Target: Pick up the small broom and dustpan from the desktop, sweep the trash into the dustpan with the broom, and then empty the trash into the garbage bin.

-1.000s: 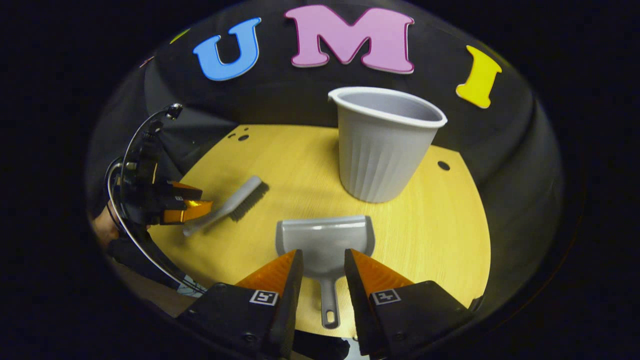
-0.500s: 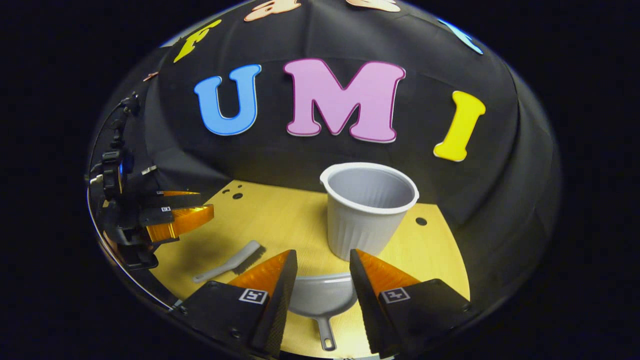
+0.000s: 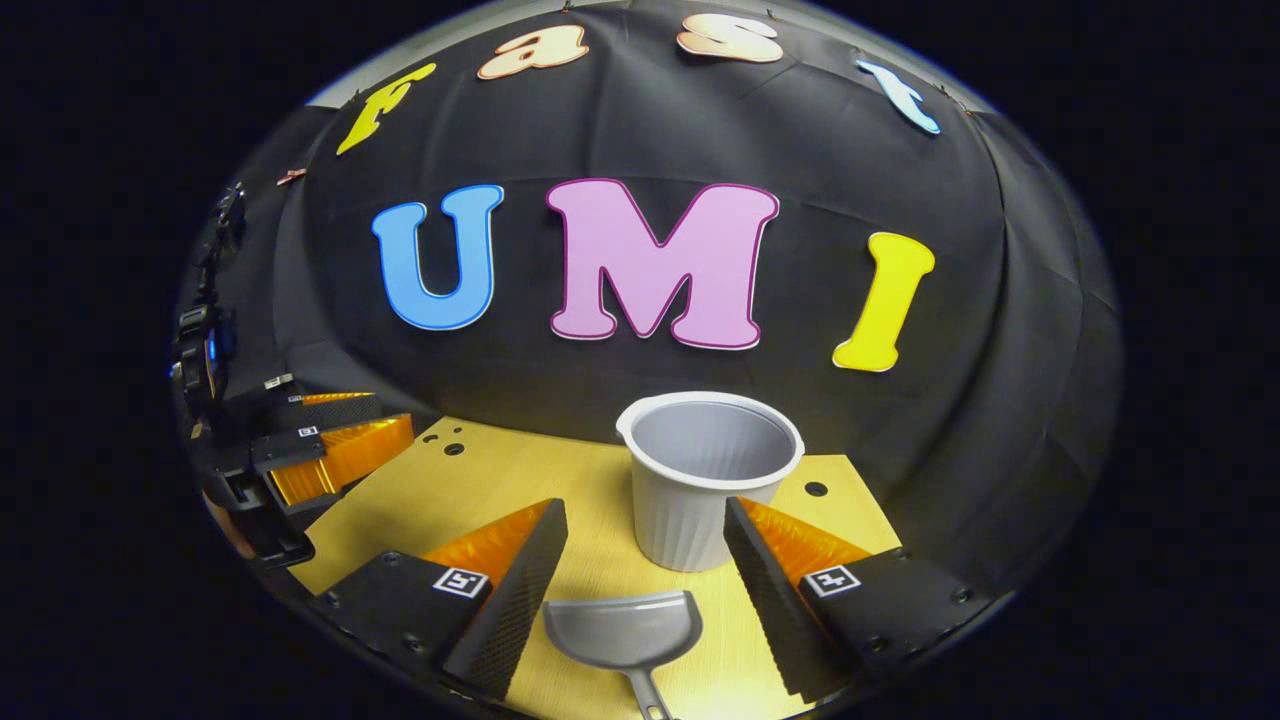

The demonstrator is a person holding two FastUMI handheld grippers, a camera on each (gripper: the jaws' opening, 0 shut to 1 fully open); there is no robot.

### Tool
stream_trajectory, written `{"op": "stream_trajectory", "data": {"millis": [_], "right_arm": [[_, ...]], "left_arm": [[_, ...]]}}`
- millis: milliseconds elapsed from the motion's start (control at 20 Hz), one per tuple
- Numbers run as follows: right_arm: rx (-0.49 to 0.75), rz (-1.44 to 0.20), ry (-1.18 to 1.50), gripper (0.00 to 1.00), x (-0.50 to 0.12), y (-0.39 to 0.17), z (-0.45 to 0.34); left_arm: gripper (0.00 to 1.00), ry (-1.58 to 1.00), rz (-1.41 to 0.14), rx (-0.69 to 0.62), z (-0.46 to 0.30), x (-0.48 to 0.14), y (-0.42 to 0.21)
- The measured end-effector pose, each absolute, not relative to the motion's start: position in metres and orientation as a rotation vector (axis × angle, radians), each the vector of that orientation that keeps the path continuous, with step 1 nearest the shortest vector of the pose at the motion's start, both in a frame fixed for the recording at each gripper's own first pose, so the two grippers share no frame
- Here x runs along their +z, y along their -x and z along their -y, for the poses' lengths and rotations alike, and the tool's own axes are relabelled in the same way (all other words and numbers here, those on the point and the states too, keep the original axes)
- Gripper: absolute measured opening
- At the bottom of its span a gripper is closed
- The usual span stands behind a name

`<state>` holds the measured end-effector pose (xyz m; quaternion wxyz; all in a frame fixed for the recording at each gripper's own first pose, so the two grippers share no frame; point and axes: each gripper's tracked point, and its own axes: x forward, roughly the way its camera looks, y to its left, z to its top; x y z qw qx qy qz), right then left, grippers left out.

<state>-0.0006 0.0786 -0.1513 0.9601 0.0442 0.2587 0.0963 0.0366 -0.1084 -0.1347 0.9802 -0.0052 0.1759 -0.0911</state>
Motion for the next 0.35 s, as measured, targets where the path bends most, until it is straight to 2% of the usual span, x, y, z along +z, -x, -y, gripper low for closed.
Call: {"op": "stream_trajectory", "data": {"millis": [350], "right_arm": [[0.216, -0.493, -0.079, 0.98, -0.147, -0.006, -0.071]], "left_arm": [[0.84, -0.016, -0.356, -0.188, 0.122, -0.124, -0.038]]}}
